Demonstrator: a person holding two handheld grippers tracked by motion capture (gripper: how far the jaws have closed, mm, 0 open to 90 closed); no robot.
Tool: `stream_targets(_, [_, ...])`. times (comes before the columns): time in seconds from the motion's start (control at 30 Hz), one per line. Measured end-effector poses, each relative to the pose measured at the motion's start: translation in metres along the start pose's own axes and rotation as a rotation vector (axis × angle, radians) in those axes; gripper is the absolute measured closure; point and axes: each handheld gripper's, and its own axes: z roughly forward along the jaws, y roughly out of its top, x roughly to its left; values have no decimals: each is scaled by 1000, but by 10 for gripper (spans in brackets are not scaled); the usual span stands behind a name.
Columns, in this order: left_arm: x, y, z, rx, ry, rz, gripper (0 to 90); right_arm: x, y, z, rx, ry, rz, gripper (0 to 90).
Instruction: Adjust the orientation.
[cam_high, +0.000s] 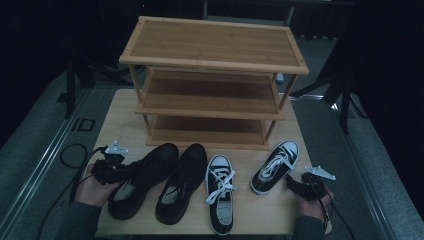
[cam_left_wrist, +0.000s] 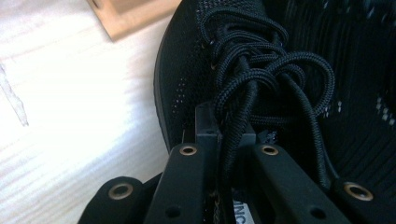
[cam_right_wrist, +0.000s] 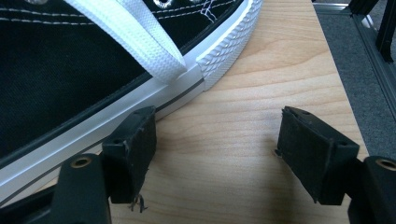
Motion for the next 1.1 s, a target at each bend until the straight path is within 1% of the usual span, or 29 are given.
stream_targets(0.1, [1, 6, 0, -9, 7, 2, 868, 0, 0, 0, 0, 0, 1, 279])
stream_targets(0.2, [2, 15, 3, -29, 35, -16, 867, 0, 0, 0, 0, 0, 0, 279])
stream_targets(0.37, [7, 26, 8, -36, 38, -36, 867, 0, 0, 0, 0, 0, 1, 279])
stream_targets(0.47, [8, 29, 11, -42, 44, -47, 867, 0, 0, 0, 0, 0, 0, 279])
stream_targets(0.57, [11, 35, 17, -49, 60, -75, 867, 0, 0, 0, 0, 0, 0, 279])
stream_targets(0.63, [13, 37, 21, -50, 71, -81, 867, 0, 0, 0, 0, 0, 0, 279])
stream_targets(0.7, [13, 37, 21, -50, 71, -81, 867, 0, 0, 0, 0, 0, 0, 279])
stream_targets(0.77, [17, 44, 27, -55, 78, -104, 866, 0, 0, 0, 0, 0, 0, 279])
stream_targets(0.8, [17, 44, 27, -55, 78, -104, 866, 0, 0, 0, 0, 0, 0, 279])
stream_targets(0.83, [19, 47, 31, -59, 77, -120, 866, 0, 0, 0, 0, 0, 0, 279])
stream_targets(0.87, [19, 47, 31, -59, 77, -120, 866, 0, 0, 0, 0, 0, 0, 279])
stream_targets(0.9, [20, 50, 34, -61, 80, -133, 866, 0, 0, 0, 0, 0, 0, 279])
stream_targets(0.93, [20, 50, 34, -61, 80, -133, 866, 0, 0, 0, 0, 0, 0, 279])
stream_targets(1.03, [22, 56, 40, -61, 97, -154, 866, 0, 0, 0, 0, 1, 0, 279])
stream_targets(1.07, [22, 56, 40, -61, 97, -154, 866, 0, 0, 0, 0, 1, 0, 279])
stream_targets(1.1, [23, 59, 43, -60, 106, -164, 866, 0, 0, 0, 0, 1, 0, 279])
